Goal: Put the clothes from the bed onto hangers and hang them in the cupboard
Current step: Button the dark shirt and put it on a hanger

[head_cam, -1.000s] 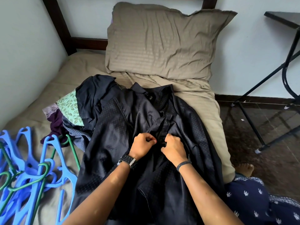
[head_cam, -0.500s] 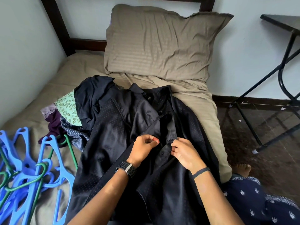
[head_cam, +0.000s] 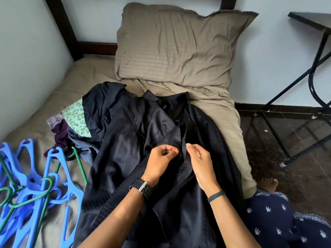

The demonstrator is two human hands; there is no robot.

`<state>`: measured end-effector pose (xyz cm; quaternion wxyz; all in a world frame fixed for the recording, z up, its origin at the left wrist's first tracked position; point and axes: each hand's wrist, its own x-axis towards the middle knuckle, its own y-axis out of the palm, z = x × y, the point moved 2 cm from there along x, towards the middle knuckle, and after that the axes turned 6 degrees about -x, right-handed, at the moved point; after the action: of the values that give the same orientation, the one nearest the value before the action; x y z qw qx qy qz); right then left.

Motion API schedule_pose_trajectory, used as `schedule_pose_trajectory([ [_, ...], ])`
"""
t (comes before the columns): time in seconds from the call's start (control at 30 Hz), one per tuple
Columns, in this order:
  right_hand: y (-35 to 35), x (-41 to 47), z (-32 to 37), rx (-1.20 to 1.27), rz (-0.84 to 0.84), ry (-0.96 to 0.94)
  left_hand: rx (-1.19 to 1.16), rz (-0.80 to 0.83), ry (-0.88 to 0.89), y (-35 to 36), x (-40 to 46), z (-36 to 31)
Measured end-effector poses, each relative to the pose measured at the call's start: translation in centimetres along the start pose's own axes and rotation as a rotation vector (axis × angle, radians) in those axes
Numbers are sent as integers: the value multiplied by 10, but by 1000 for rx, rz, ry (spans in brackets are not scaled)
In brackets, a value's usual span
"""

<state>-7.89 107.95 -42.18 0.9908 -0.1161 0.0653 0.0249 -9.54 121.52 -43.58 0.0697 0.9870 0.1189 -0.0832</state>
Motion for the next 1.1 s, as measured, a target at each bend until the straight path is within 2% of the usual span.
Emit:
schedule_pose_trajectory([
  [0.13,1,-8,13,-183,-13,-136,7,-5,9,3,-1,-3],
  [0.33,2,-10,17,-351,-67,-220,-47,16,-40,4,-3,-6],
  [0.5,3,-12,15,-494,-185,-410,-105,44,-66,6,-5,-10],
  [0.63,6,-11,17,-597,-189,-515,-127,59,-95,5,-6,-11],
  [1.1,3,-13,17,-634,-138,-512,-305,28,-154,6,-7,-13],
])
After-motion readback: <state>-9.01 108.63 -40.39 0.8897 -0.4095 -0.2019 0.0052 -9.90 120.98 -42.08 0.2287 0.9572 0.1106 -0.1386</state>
